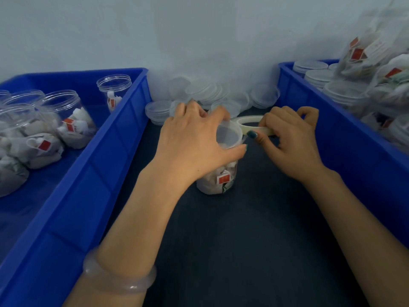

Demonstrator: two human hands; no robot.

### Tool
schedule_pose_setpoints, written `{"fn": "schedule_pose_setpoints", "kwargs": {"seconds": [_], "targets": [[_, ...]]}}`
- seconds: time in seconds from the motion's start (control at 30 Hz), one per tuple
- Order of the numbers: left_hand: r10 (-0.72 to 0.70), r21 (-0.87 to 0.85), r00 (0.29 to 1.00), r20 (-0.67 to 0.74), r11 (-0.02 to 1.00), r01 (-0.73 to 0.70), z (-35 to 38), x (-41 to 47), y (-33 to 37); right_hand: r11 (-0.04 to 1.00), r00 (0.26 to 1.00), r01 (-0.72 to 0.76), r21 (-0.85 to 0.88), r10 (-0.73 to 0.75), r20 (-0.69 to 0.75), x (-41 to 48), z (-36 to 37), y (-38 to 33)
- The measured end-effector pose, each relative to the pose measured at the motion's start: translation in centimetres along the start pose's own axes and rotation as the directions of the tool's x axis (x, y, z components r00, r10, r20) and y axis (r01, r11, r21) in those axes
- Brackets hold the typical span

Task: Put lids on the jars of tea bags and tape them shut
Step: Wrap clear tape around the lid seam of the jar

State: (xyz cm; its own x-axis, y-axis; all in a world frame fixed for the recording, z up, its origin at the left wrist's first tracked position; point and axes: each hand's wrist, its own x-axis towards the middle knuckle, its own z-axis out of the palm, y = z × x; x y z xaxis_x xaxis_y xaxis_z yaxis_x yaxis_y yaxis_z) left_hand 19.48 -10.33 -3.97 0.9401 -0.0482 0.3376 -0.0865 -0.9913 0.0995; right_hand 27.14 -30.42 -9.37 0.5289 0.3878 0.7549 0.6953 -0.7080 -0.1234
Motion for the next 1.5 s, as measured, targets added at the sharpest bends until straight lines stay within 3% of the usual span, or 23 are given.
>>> {"fn": "schedule_pose_setpoints", "kwargs": {"seconds": [0.2,0.33,0.43,0.57,0.7,0.87,1.0,1.37,1.5], "targets": [[0.12,-0.06,0.989,0.09,0.992,-0.114,-1.1,0.1,-1.0,1.0,0.999,0.014,0.012,-0.013,-0.038,-0.3,0.5,-1.0],[0.173,-0.22,0.972,0.162,0.966,-0.136,-1.5,0.0,-1.7,1.0,0.996,0.015,-0.008,-0.016,-0.087,-0.3,0.9,-1.6],[0.134,-0.308,0.985,0.112,0.947,-0.094,-0.5,-0.3,-1.1,0.999,0.992,-0.024,-0.032,0.02,-0.127,-0.5,1.3,-2.2],[0.033,-0.246,0.998,-0.062,0.968,-0.047,1.3,-0.5,0.3,0.997,0.987,-0.033,-0.063,0.023,-0.157,-0.7,1.5,-2.3],[0.024,-0.276,0.991,-0.128,0.959,-0.059,1.8,-0.2,-0.1,1.0,0.99,0.013,-0.029,-0.017,-0.138,-0.5,1.2,-1.8],[0.079,-0.35,0.992,-0.102,0.93,-0.11,1.5,-0.2,-0.7,0.995,0.991,0.102,0.013,-0.101,-0.082,-0.6,1.0,-0.6],[0.132,-0.398,0.988,-0.076,0.905,-0.152,1.2,-0.1,-1.1,0.995,0.995,0.089,0.036,-0.087,-0.052,-0.6,0.8,-0.1],[0.273,-0.519,0.962,-0.026,0.818,-0.246,0.4,0.7,-1.9,0.999,0.988,-0.004,-0.033,-0.001,-0.153,-0.6,1.2,-0.9],[0.286,-0.49,0.958,-0.03,0.831,-0.264,0.5,1.0,-1.9,1.0,0.982,0.003,-0.025,-0.007,-0.191,-0.6,1.4,-1.4]]}}
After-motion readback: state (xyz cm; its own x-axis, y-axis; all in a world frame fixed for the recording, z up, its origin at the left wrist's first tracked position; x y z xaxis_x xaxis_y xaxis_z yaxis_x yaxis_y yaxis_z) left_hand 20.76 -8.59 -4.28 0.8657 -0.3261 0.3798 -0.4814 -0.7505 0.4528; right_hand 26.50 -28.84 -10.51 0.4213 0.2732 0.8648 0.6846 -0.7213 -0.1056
